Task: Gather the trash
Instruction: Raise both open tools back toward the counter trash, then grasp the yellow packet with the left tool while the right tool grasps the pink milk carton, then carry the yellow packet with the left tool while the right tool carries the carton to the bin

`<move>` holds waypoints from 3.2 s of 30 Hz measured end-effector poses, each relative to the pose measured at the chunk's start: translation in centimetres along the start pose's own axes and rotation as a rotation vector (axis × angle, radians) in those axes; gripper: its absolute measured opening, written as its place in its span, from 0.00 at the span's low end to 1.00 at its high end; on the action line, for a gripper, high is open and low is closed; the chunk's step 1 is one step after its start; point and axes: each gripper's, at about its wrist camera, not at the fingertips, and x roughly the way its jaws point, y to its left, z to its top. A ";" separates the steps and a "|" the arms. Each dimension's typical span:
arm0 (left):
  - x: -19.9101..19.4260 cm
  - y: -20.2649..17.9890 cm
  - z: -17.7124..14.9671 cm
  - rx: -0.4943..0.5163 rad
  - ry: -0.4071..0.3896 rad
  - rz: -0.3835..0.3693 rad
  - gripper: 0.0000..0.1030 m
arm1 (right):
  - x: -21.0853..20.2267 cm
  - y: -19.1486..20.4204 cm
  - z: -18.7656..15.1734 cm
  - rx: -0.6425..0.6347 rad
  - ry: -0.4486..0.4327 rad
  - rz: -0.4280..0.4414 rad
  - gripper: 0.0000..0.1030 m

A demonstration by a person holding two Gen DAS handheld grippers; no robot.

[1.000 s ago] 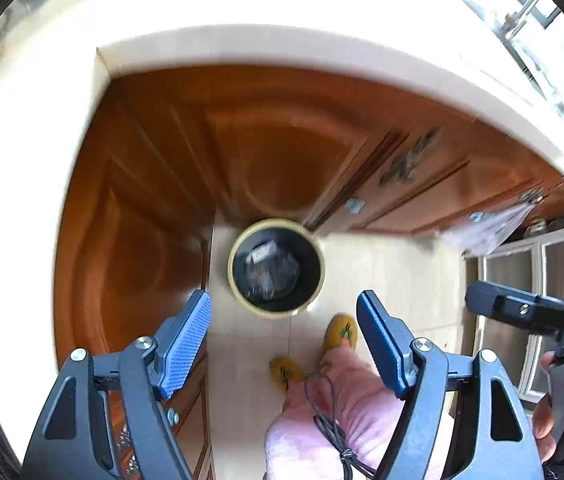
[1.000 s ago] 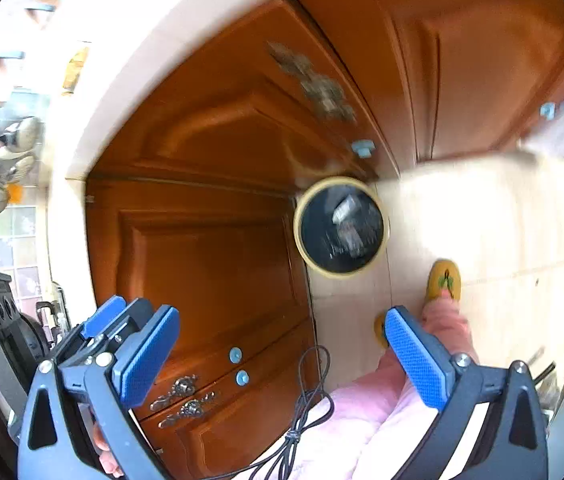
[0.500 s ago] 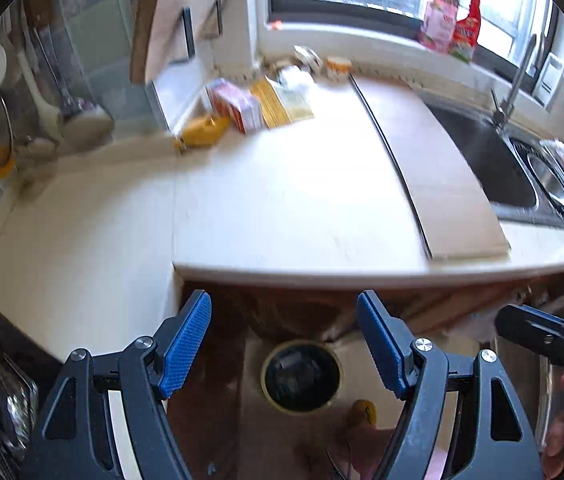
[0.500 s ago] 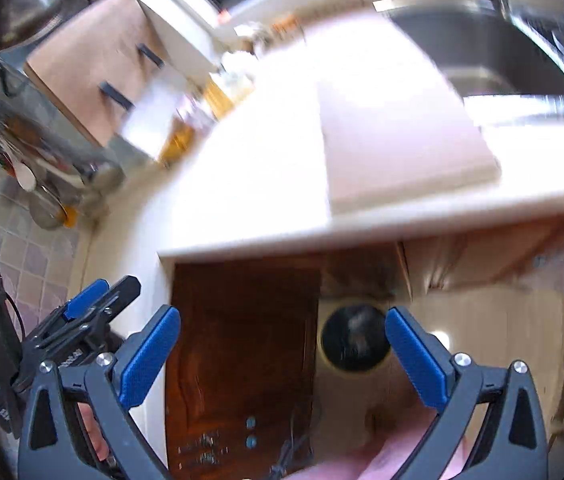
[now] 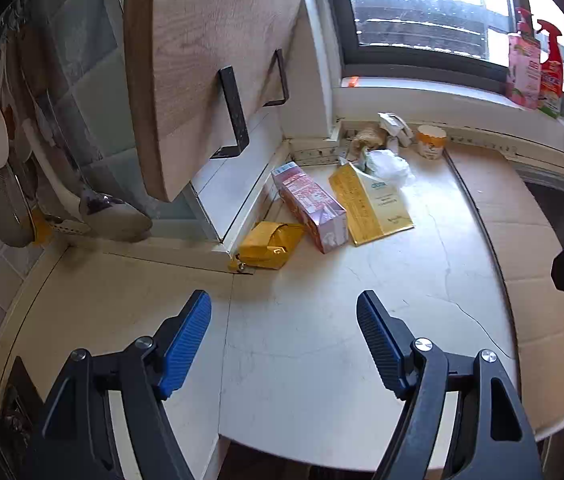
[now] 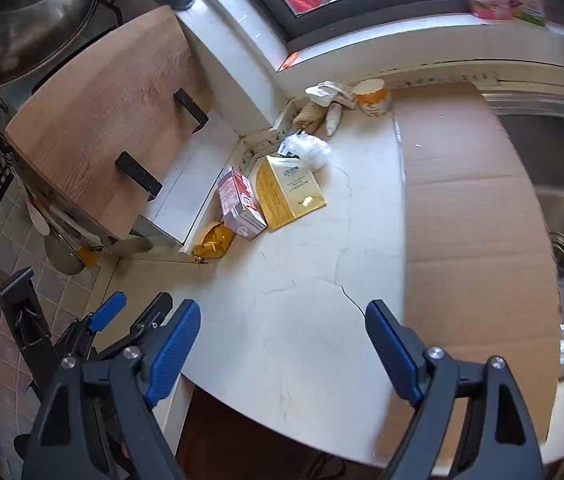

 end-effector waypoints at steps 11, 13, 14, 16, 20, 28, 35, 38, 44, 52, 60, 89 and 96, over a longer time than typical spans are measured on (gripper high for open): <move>6.7 3.6 -0.6 -0.210 0.104 0.062 0.66 | 14.9 6.7 8.8 -0.298 0.131 0.018 0.81; 7.4 3.9 -0.9 -0.220 0.125 0.072 0.65 | 17.6 7.7 9.2 -0.340 0.150 -0.002 0.77; 7.7 4.1 -0.9 -0.223 0.131 0.078 0.65 | 18.9 8.2 9.4 -0.356 0.168 -0.005 0.73; 8.1 4.1 -0.9 -0.222 0.138 0.084 0.65 | 21.4 8.9 9.4 -0.386 0.211 -0.008 0.64; 9.0 4.1 -0.6 -0.219 0.148 0.093 0.65 | 24.9 9.4 9.0 -0.439 0.279 -0.040 0.45; 11.5 1.7 1.3 -0.103 0.129 0.126 0.65 | 23.4 4.5 10.0 -0.299 0.292 0.019 0.36; 15.0 -1.2 3.0 0.004 0.153 0.114 0.66 | 19.9 -0.9 10.3 -0.172 0.291 0.063 0.36; 16.5 -2.1 3.6 0.022 0.176 0.122 0.66 | 18.9 -1.9 9.9 -0.145 0.297 0.079 0.36; 19.3 -2.8 4.3 0.005 0.234 0.098 0.53 | 17.6 -3.0 10.1 -0.125 0.283 0.093 0.36; 19.4 -3.6 4.1 -0.002 0.265 0.073 0.29 | 16.9 -3.3 10.0 -0.118 0.285 0.110 0.36; 15.1 -3.7 2.5 -0.024 0.277 0.023 0.20 | 14.5 -2.7 8.8 -0.127 0.250 0.094 0.36; -9.8 -0.5 -16.4 0.083 0.232 -0.289 0.20 | -5.0 3.6 -18.4 -0.061 0.121 -0.051 0.36; -10.5 -0.5 -21.8 0.091 0.310 -0.349 0.20 | -5.8 3.4 -25.8 -0.051 0.199 -0.107 0.36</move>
